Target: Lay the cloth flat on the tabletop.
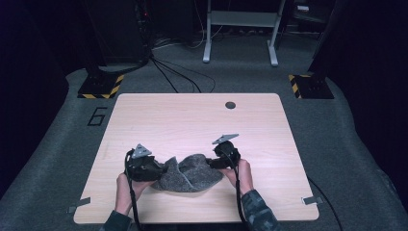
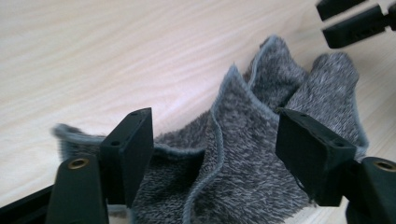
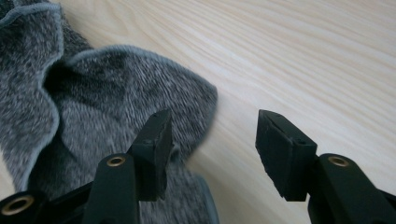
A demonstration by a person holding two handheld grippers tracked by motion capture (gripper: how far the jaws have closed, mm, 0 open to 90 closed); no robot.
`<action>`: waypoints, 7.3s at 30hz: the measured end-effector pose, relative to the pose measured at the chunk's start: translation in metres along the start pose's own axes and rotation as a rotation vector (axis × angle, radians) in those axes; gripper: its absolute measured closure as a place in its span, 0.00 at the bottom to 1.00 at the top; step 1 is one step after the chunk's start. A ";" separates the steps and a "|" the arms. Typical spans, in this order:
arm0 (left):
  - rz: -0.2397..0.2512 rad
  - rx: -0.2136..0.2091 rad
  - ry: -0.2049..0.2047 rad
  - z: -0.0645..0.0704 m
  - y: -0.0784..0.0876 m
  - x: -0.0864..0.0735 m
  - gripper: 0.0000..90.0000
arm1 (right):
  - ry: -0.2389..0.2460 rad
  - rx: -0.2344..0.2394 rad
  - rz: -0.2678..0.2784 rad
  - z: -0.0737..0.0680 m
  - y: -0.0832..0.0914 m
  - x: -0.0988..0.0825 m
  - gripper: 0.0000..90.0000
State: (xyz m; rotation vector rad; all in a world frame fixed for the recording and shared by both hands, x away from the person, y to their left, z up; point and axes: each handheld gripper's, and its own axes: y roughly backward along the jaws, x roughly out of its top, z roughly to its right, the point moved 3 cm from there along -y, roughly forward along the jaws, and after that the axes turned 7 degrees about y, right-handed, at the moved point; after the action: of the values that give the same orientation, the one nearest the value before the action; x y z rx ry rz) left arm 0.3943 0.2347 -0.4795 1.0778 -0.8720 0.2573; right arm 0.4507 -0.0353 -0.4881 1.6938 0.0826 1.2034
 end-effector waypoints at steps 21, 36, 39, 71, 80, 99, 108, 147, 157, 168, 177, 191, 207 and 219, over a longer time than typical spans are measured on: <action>-0.145 -0.067 -0.039 0.000 -0.028 -0.038 0.75 | 0.083 -0.032 -0.112 -0.012 -0.040 -0.014 0.85; -0.095 -0.086 -0.033 0.002 -0.009 -0.046 0.55 | -0.045 -0.105 -0.129 0.015 -0.007 -0.050 0.75; -0.058 -0.035 -0.007 -0.006 0.003 -0.044 0.44 | -0.054 -0.085 -0.109 0.018 0.002 -0.053 0.67; -0.105 -0.093 0.119 -0.033 -0.018 -0.018 0.97 | -0.083 -0.071 -0.078 0.044 -0.004 -0.044 0.97; -0.036 -0.027 0.189 -0.048 -0.030 0.004 0.87 | -0.114 -0.112 -0.062 0.052 0.002 -0.039 0.94; -0.138 0.058 -0.124 -0.029 -0.041 -0.014 0.50 | -0.114 -0.118 -0.077 0.053 0.001 -0.045 0.65; -0.162 0.047 -0.144 -0.028 -0.053 -0.013 0.73 | -0.130 -0.121 -0.100 0.055 -0.008 -0.045 0.65; -0.137 -0.051 0.014 -0.038 -0.046 0.025 0.98 | -0.148 -0.081 -0.006 0.057 0.018 -0.036 0.97; -0.146 -0.105 0.097 -0.037 -0.040 0.023 0.98 | -0.149 -0.056 0.030 0.048 0.047 -0.043 0.97; -0.145 -0.048 0.115 -0.074 -0.079 0.109 0.99 | -0.138 -0.108 0.001 0.105 0.021 0.009 0.99; 0.168 0.011 -0.066 -0.046 0.027 0.219 0.99 | 0.044 -0.270 0.271 0.128 0.132 0.131 0.99; -0.096 -0.181 0.015 -0.007 -0.046 -0.007 0.98 | 0.027 -0.089 0.009 0.045 0.046 -0.080 0.98; -0.099 -0.153 0.089 -0.010 -0.022 -0.033 0.36 | -0.102 -0.023 0.039 0.046 0.076 -0.120 0.43; -0.054 -0.009 0.039 -0.025 -0.064 0.026 0.18 | -0.192 -0.135 0.083 0.087 0.052 -0.080 0.14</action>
State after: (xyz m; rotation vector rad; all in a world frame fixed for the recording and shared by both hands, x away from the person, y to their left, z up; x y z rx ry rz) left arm 0.4607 0.2197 -0.5080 1.0830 -0.8071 0.2285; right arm 0.4512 -0.1638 -0.5018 1.6976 -0.1841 1.0761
